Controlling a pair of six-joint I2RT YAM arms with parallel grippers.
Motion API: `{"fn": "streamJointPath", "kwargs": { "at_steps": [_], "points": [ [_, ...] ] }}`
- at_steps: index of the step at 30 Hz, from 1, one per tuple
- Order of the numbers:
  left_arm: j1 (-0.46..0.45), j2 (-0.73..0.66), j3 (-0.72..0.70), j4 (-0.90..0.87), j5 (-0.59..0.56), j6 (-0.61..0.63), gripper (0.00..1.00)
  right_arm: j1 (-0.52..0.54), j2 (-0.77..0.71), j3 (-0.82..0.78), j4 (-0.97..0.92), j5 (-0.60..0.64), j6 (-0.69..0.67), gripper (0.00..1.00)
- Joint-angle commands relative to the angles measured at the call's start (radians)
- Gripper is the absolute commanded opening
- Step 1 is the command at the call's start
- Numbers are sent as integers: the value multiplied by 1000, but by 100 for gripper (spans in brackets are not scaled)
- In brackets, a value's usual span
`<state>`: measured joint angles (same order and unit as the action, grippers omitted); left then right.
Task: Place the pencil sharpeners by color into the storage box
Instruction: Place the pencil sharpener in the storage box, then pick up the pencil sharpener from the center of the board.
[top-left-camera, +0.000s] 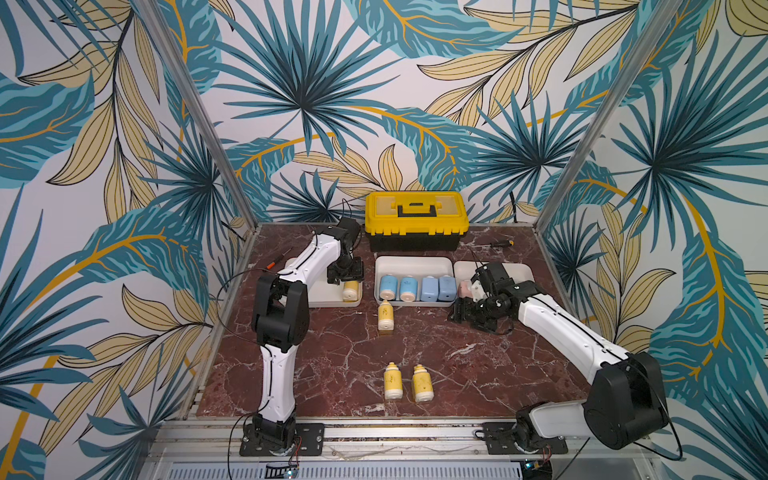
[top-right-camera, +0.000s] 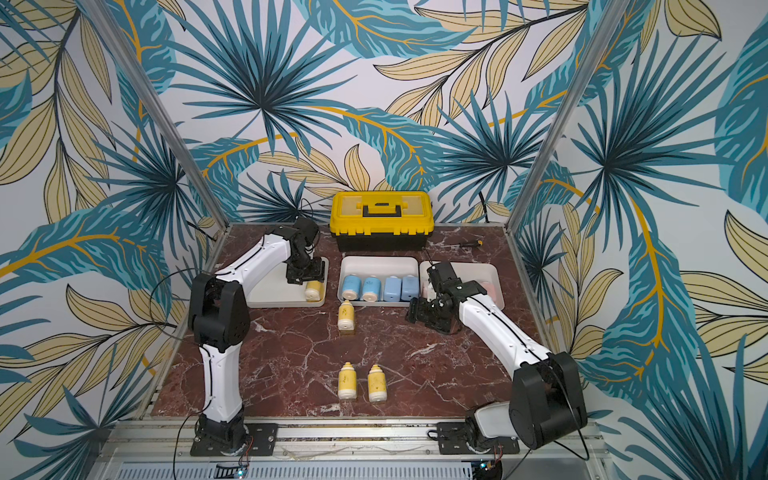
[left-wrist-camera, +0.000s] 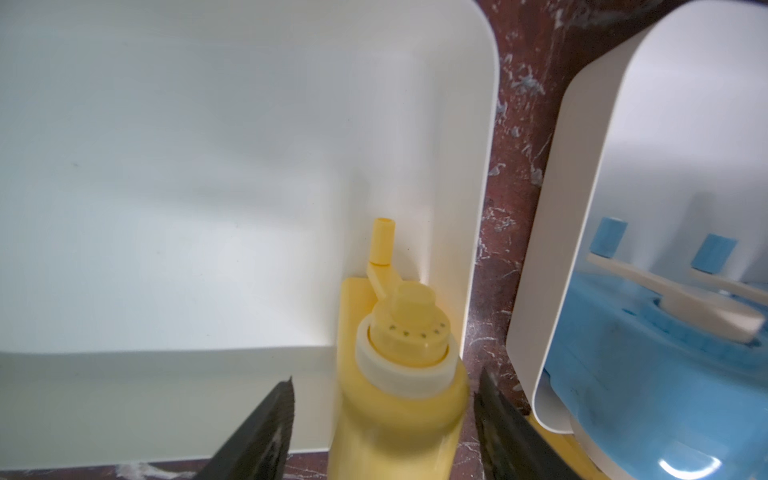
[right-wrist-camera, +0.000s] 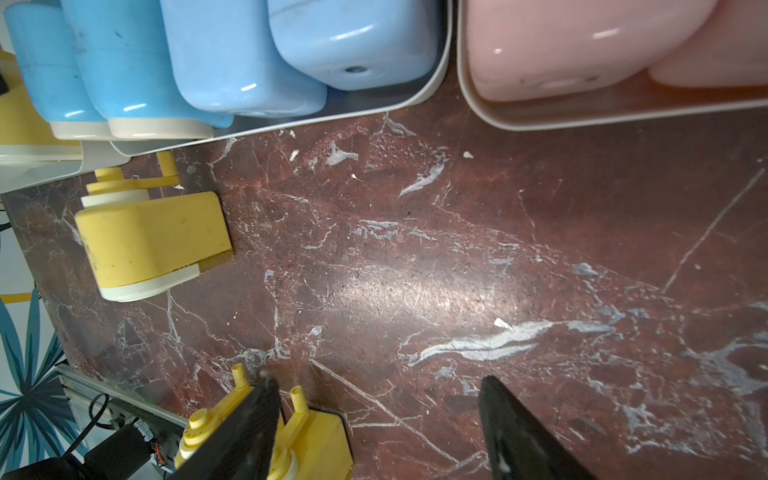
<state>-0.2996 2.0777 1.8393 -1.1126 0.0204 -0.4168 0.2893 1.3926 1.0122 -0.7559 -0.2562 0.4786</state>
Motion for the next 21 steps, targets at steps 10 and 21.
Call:
{"fn": "streamJointPath", "kwargs": {
  "at_steps": [10, 21],
  "points": [
    [0, -305, -78, 2, -58, -82, 73, -1, -56, -16, -22, 11, -4, 78],
    [-252, -433, -221, 4, -47, -196, 77, -1, -62, -23, -41, 37, 6, 78]
  ]
}}
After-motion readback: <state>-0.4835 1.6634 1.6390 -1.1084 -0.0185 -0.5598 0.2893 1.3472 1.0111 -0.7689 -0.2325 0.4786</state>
